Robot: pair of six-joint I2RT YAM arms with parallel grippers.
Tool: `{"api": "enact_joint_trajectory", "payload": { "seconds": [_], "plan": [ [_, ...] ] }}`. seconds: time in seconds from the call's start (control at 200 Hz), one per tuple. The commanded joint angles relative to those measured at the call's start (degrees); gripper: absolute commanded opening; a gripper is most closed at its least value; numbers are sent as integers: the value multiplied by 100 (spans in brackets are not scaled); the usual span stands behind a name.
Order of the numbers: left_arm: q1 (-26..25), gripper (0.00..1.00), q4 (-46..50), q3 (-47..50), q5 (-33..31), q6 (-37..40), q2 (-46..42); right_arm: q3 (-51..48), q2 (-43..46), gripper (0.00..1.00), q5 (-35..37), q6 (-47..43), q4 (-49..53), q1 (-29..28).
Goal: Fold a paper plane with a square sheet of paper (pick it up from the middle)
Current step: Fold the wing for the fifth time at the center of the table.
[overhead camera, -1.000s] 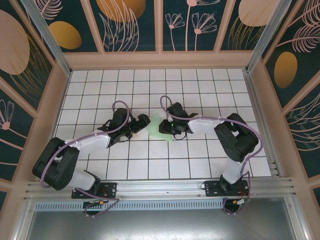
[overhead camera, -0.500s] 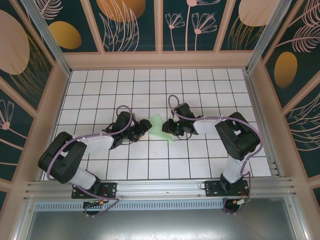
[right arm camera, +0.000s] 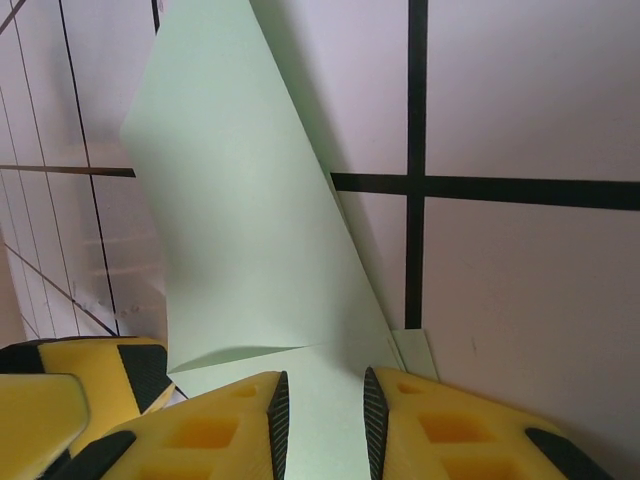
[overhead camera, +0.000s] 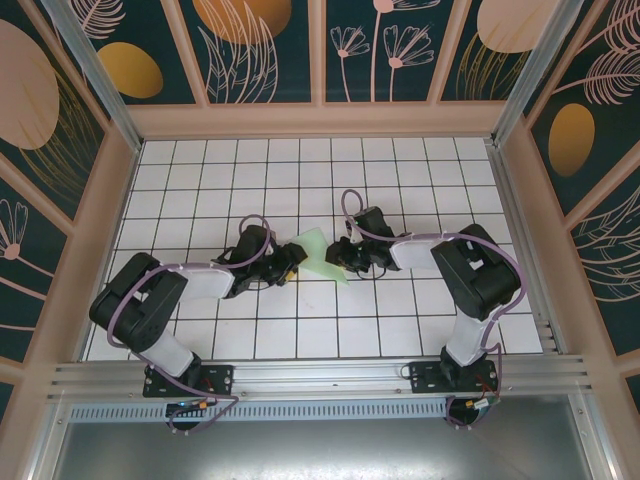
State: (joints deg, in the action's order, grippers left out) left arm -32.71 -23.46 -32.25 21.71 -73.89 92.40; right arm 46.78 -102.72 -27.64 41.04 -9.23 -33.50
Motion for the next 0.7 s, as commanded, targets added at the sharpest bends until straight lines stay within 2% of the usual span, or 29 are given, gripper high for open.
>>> {"api": "enact_joint_trajectory", "payload": {
  "seconds": [0.0,0.12,0.335,0.696],
  "plan": [
    [-48,52,-268,-80,191,-190,153,-212,-131,30,-37,71,158,71],
    [-60,48,-317,-150,251,-205,263,-255,-123,30,-110,97,94,89],
    [-60,35,-447,-211,311,-168,417,-262,-42,30,-198,73,100,98],
    [-60,29,-858,-301,520,-238,744,-222,-46,30,-269,37,86,98]
  ]
}}
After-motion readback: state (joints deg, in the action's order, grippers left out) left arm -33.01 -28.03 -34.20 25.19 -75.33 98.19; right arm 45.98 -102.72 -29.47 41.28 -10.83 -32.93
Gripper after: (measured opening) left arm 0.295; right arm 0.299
